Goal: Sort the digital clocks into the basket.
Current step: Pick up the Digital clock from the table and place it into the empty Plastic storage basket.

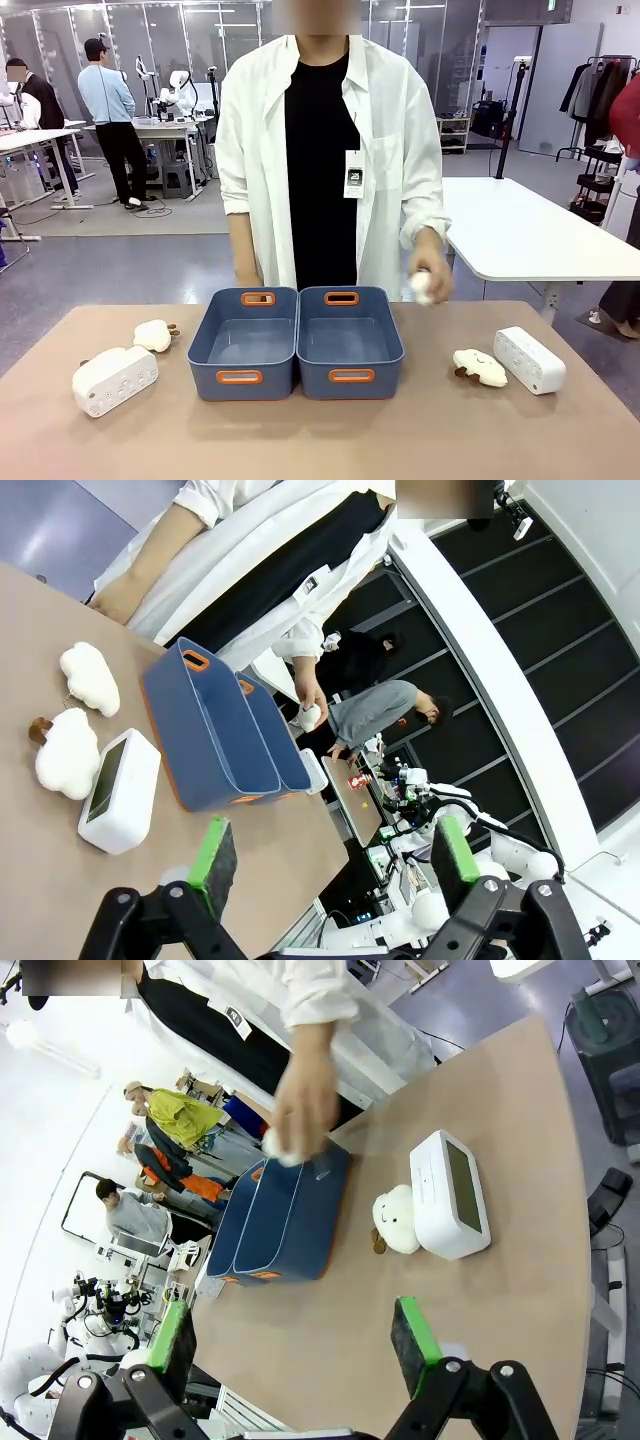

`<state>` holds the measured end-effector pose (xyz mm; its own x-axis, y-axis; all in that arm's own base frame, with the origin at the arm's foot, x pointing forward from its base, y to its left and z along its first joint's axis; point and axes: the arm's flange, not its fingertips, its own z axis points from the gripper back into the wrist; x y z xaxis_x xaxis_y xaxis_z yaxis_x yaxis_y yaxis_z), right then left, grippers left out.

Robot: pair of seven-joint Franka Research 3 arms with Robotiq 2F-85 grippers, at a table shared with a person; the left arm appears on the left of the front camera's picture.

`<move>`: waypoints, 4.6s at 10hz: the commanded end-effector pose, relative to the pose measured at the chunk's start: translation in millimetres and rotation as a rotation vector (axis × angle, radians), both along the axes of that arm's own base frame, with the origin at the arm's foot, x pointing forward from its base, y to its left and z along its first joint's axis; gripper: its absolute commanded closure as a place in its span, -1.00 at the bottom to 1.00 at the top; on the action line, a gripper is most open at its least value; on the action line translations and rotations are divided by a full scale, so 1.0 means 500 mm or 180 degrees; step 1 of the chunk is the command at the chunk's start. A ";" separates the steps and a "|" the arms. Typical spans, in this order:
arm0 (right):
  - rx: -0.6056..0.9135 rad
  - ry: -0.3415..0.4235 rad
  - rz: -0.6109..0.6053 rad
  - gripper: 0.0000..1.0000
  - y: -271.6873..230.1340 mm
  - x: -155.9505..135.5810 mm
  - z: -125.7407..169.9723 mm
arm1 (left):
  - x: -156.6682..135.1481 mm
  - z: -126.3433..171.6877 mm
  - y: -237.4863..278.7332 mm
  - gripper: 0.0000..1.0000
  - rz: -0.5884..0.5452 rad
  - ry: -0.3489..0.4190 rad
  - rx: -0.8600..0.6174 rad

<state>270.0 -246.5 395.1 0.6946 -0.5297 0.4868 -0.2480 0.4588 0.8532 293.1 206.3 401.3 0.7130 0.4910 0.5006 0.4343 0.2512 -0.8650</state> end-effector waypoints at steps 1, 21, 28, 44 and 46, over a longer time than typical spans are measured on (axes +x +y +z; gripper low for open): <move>0.0046 0.0010 -0.0005 -1.00 0.001 0.000 0.006 | -0.002 0.005 0.003 -1.00 -0.0038 -0.0031 0.0001; 0.0046 0.0010 -0.0005 -1.00 0.001 0.000 0.006 | 0.315 -0.127 -0.507 -1.00 -0.0866 0.0505 0.4795; 0.0046 0.0010 -0.0005 -1.00 0.001 0.000 0.006 | 0.333 -0.150 -0.511 1.00 -0.0903 0.0624 0.4744; 0.0046 0.0010 -0.0005 -1.00 0.001 0.000 0.006 | 0.272 -0.070 -0.528 1.00 -0.0587 0.0826 0.4464; 0.0046 0.0010 -0.0005 -1.00 0.001 0.000 0.006 | 0.272 -0.070 -0.528 1.00 -0.0587 0.0826 0.4464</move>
<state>270.7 -246.0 395.5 0.6972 -0.5265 0.4866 -0.2474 0.4603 0.8526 426.5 -58.7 365.4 0.8602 -0.3973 0.3197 0.4294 0.9025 -0.0341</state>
